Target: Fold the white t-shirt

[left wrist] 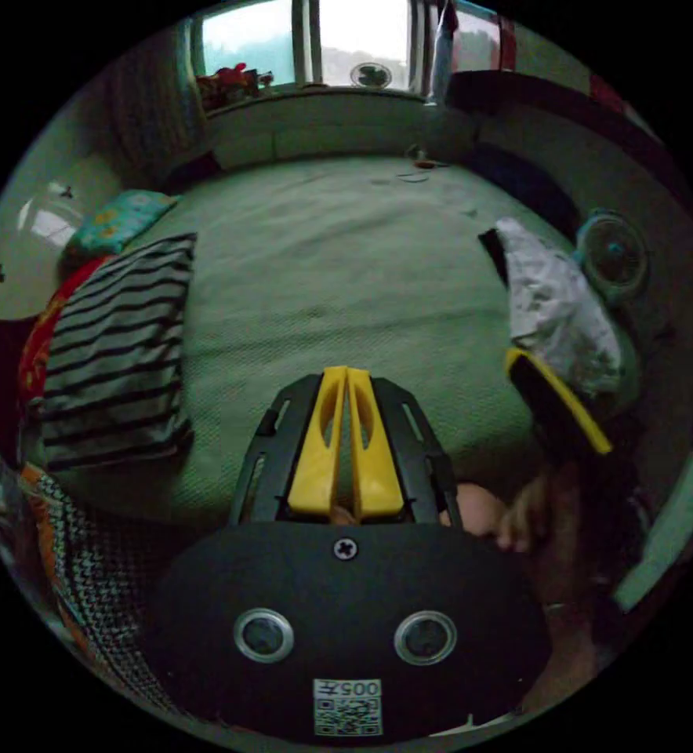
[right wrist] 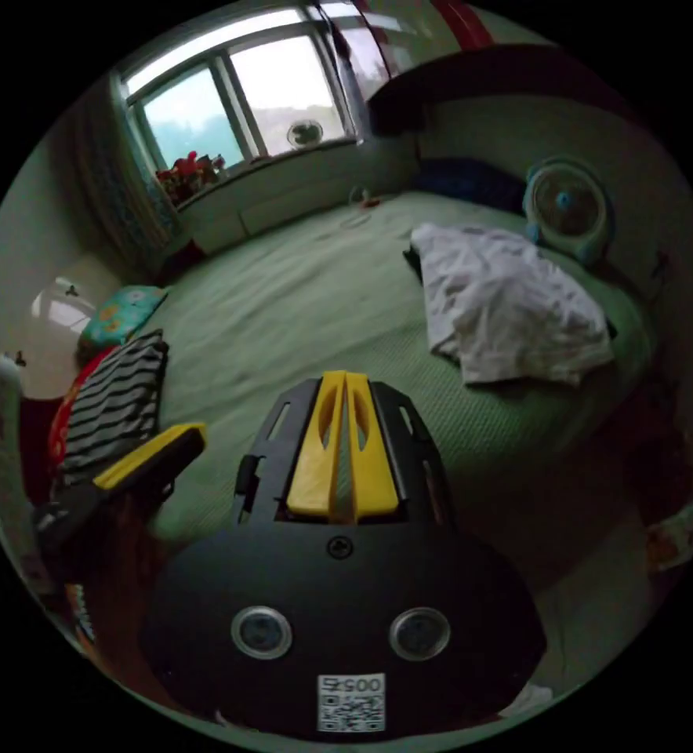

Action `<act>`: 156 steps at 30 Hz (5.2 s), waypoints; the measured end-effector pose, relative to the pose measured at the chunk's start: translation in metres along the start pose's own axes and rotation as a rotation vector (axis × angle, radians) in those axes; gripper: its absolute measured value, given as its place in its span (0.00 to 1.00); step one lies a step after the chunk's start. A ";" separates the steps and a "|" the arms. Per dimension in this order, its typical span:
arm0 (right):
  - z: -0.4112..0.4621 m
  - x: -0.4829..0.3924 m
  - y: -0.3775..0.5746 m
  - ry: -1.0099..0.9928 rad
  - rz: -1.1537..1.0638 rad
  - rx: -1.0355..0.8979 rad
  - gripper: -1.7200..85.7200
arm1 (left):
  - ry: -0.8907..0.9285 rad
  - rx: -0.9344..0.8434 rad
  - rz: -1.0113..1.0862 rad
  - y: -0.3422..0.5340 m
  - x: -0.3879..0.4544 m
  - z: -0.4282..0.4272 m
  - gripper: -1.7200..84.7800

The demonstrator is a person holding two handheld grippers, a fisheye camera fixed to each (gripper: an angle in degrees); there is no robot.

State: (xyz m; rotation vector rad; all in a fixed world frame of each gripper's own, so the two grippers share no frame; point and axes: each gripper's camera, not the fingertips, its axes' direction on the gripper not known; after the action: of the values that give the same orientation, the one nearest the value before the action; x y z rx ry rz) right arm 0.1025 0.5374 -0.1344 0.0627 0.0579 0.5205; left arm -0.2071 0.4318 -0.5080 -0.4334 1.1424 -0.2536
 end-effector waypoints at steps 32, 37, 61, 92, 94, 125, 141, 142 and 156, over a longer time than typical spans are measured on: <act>0.027 0.183 -0.194 0.119 -0.110 0.003 0.19 | 0.347 0.088 0.292 -0.259 0.243 0.249 0.04; 0.086 0.182 -0.198 0.086 -0.043 -0.154 0.19 | 0.205 -0.019 0.347 -0.304 0.250 0.268 0.03; 0.088 0.185 -0.194 -0.073 -0.060 -0.014 0.00 | 0.103 -0.035 0.080 -0.415 0.149 0.281 0.02; 0.166 0.120 -0.189 -0.410 -0.299 -0.179 0.15 | -0.021 -0.014 -0.133 -0.455 -0.013 0.240 0.01; 0.180 0.105 -0.183 -0.387 -0.346 -0.214 0.15 | -0.022 -0.026 -0.160 -0.457 -0.025 0.239 0.01; 0.258 0.096 -0.175 -0.292 -0.238 -0.231 0.13 | -0.086 -0.106 0.025 -0.459 -0.120 0.209 0.06; 0.276 0.077 -0.162 -0.211 -0.433 -0.245 0.17 | -0.232 0.320 -0.253 -0.392 -0.185 0.098 0.09; 0.276 0.068 -0.155 -0.266 -0.541 -0.271 0.18 | -0.203 0.313 -0.247 -0.392 -0.186 0.098 0.09; 0.331 -0.009 -0.071 -0.299 -1.116 -0.570 0.03 | -0.026 0.087 -0.183 -0.399 -0.192 0.100 0.03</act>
State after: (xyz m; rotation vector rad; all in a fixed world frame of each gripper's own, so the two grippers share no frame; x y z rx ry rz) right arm 0.1538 0.4563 0.1900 -0.4335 -0.3373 -0.6031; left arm -0.1828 0.1759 -0.1340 -0.4634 1.0634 -0.4540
